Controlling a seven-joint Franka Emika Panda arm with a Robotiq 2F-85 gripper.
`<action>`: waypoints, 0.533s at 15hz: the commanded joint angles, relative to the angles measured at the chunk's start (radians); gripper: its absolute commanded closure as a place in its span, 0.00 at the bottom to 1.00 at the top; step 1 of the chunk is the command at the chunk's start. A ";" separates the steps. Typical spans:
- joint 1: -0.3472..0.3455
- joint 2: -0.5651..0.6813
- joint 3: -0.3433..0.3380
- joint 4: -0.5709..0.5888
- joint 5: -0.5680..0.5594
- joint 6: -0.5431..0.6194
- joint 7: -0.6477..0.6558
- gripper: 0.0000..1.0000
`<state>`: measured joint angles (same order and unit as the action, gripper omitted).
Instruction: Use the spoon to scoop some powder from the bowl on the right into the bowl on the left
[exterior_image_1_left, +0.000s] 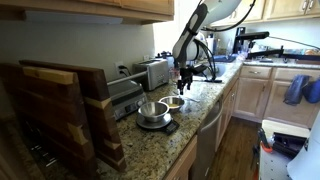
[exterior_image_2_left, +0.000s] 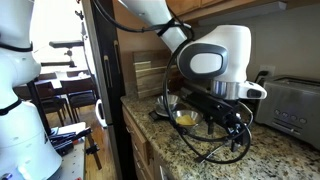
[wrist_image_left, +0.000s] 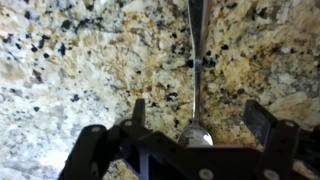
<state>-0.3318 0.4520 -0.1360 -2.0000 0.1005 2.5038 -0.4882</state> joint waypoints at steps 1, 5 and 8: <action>-0.039 0.046 0.042 0.037 0.007 0.018 -0.039 0.00; -0.042 0.072 0.055 0.054 -0.007 0.020 -0.049 0.00; -0.040 0.069 0.057 0.046 -0.020 0.019 -0.060 0.26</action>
<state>-0.3437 0.5304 -0.1043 -1.9437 0.0969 2.5050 -0.5183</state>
